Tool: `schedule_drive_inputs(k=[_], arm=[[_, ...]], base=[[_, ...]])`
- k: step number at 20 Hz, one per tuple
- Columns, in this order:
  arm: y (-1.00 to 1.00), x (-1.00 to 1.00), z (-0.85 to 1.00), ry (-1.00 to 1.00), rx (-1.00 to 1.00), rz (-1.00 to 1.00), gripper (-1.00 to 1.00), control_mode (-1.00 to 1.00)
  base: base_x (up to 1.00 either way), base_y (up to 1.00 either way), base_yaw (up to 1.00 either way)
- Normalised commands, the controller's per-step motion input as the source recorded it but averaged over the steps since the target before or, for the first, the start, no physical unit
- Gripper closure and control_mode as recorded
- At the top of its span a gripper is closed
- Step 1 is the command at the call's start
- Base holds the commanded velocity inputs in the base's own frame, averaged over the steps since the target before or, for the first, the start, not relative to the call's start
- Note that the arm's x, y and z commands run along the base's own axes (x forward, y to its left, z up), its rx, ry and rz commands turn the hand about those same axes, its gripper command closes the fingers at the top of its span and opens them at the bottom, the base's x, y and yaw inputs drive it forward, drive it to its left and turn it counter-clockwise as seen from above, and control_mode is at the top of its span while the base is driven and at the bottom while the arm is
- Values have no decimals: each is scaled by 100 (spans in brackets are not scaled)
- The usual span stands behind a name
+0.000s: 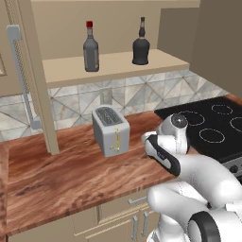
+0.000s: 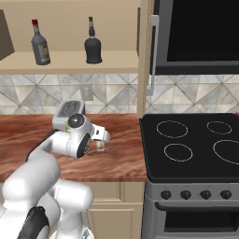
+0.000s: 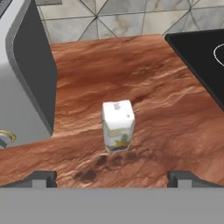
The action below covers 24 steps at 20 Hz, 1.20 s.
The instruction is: Sort all alcoholic drinks to one cabinet, and non-alcoholic drinks to the other.
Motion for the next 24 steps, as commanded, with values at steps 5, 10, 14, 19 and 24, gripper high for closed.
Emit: schedule_drive_inputs(k=[5,10,14,19,24], arm=[[0,18,-20,0,0,0,-100,-100],[0,16,-7,0,0,0,-100,-100],[0,14,-8,0,0,0,-100,-100],[0,14,-8,1,0,0,-100,-100],[0,11,-12,2,1,0,-100,-100]], base=[[0,0,0],[0,0,0],[0,0,0],[0,0,0],[0,0,0]])
